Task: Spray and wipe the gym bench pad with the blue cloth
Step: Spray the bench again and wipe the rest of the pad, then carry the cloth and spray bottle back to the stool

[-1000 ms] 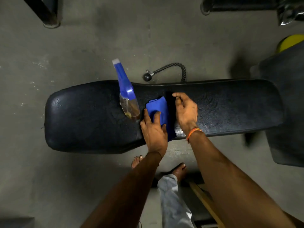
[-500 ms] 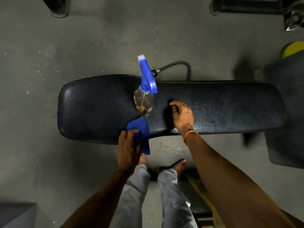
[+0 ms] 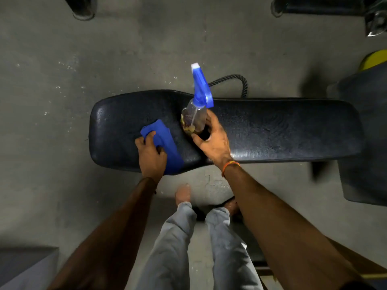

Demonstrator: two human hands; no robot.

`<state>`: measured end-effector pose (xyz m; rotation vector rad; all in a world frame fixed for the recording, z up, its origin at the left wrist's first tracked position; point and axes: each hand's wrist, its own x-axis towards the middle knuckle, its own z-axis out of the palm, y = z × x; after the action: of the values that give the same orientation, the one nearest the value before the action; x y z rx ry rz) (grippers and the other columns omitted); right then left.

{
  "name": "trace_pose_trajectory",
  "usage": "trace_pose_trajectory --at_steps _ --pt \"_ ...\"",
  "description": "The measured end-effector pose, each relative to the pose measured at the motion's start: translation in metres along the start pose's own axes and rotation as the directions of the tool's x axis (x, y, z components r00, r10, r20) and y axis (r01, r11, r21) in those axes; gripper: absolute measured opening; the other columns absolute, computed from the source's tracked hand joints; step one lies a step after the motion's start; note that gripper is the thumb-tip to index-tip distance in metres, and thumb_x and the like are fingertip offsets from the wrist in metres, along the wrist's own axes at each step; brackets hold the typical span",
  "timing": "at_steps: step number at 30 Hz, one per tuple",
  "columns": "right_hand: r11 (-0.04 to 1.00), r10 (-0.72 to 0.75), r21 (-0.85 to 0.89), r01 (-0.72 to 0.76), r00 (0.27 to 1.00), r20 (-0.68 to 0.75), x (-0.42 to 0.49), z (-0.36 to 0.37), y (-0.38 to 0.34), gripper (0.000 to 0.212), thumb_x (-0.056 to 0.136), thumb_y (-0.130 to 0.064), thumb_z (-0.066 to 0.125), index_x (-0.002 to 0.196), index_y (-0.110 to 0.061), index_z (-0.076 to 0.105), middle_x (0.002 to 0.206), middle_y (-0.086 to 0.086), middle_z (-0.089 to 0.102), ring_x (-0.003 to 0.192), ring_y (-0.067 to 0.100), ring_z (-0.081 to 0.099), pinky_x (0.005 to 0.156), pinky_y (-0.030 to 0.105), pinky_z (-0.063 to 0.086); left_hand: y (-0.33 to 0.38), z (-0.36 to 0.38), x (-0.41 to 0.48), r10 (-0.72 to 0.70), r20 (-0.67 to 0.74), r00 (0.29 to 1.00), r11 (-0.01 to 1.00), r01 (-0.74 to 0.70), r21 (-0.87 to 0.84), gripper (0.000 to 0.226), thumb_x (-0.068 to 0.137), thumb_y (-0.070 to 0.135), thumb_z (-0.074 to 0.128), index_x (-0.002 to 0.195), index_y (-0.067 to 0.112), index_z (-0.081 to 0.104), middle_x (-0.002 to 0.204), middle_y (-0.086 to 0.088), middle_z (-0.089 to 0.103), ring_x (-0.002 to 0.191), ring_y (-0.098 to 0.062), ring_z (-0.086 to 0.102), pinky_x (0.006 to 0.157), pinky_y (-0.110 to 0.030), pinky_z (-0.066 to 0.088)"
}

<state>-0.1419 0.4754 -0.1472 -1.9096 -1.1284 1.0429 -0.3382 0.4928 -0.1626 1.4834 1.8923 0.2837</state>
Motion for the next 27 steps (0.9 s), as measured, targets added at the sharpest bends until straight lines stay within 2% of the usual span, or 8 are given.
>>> trace_pose_trajectory --at_steps 2,6,10,13,15,18,23,27 --pt "0.999 -0.025 0.026 0.026 0.999 -0.038 -0.003 0.001 -0.017 0.083 0.078 -0.030 0.084 0.151 -0.023 0.046 0.137 -0.003 0.068 0.125 0.010 0.065 0.106 0.025 0.051 0.007 -0.006 -0.003 -0.008 0.028 1.000 1.000 0.008 0.002 0.061 0.097 0.012 0.059 0.154 0.016 0.036 0.157 -0.016 0.023 0.127 -0.032 0.051 0.110 -0.037 0.040" --pt "0.999 0.003 -0.038 -0.008 0.991 -0.132 -0.005 -0.003 -0.045 0.048 0.085 -0.029 0.082 0.130 -0.020 0.068 0.110 0.008 0.079 0.101 0.027 0.074 0.092 0.041 0.059 0.028 -0.022 -0.010 -0.007 0.076 0.997 0.999 0.010 -0.036 0.060 0.098 0.010 0.060 0.154 0.015 0.039 0.159 -0.016 0.022 0.129 -0.033 0.050 0.113 -0.032 0.036" --pt "0.989 0.094 -0.093 -0.114 0.976 -0.197 -0.030 -0.019 -0.048 0.041 0.088 -0.035 0.079 0.124 -0.019 0.071 0.098 0.010 0.080 0.092 0.032 0.075 0.088 0.042 0.060 0.053 -0.035 -0.019 0.001 0.126 0.992 0.999 0.005 -0.044 0.060 0.097 0.011 0.062 0.153 0.019 0.043 0.159 -0.013 0.023 0.134 -0.033 0.048 0.116 -0.029 0.032" --pt "0.985 0.169 0.022 -0.170 0.942 -0.289 -0.066 -0.042 -0.040 0.038 0.089 -0.030 0.081 0.123 -0.015 0.072 0.103 0.007 0.081 0.096 0.023 0.076 0.093 0.032 0.058 0.069 -0.038 -0.034 0.028 0.166 0.986 0.999 -0.022 -0.036 0.063 0.095 0.008 0.063 0.153 0.019 0.043 0.159 -0.012 0.023 0.135 -0.032 0.048 0.115 -0.025 0.031" --pt "0.978 0.207 0.080 -0.191 0.908 -0.364 -0.096 -0.062 -0.033 0.039 0.089 -0.028 0.082 0.124 -0.013 0.072 0.101 0.005 0.080 0.091 0.016 0.074 0.086 0.022 0.055 0.082 -0.035 -0.052 0.076 0.230 0.970 0.997 -0.068 -0.044 0.068 0.093 0.004 0.063 0.155 0.019 0.039 0.159 -0.010 0.021 0.137 -0.030 0.045 0.115 -0.024 0.030" --pt "0.961 0.272 0.171 -0.216 0.840 -0.469 -0.141 -0.093 -0.024 0.034 0.090 -0.027 0.081 0.118 -0.012 0.072 0.092 -0.002 0.076 0.079 0.004 0.067 0.076 0.010 0.048 0.103 -0.021 -0.085 0.144 0.350 0.925 0.990 -0.139 -0.040 0.075 0.090 -0.001 0.064 0.156 0.019 0.036 0.158 -0.008 0.020 0.139 -0.027 0.042 0.113 -0.018 0.028" --pt "0.929 0.369 0.271 -0.251 0.652 -0.662 -0.221 -0.148 -0.005 0.021 0.086 -0.024 0.081 0.095 -0.012 0.067 0.078 0.004 0.068 0.068 0.007 0.057 0.070 0.024 0.047 0.142 0.020 -0.155 0.280 0.532 0.799 0.952 -0.303 -0.046 0.079 0.086 -0.003 0.069 0.156 0.020 0.038 0.151 -0.009 0.027 0.135 -0.026 0.046 0.112 -0.020 0.032" --pt "0.892 0.453 0.390 -0.230 0.460 -0.764 -0.290 -0.186 0.022 0.031 0.088 -0.020 0.082 0.116 -0.014 0.069 0.087 -0.005 0.069 0.069 0.002 0.060 0.076 0.018 0.049 0.168 0.057 -0.223 0.368 0.641 0.674 0.901 -0.428 -0.068 0.081 0.086 -0.001 0.070 0.156 0.022 0.037 0.149 -0.009 0.030 0.133 -0.026 0.048 0.112 -0.025 0.036"
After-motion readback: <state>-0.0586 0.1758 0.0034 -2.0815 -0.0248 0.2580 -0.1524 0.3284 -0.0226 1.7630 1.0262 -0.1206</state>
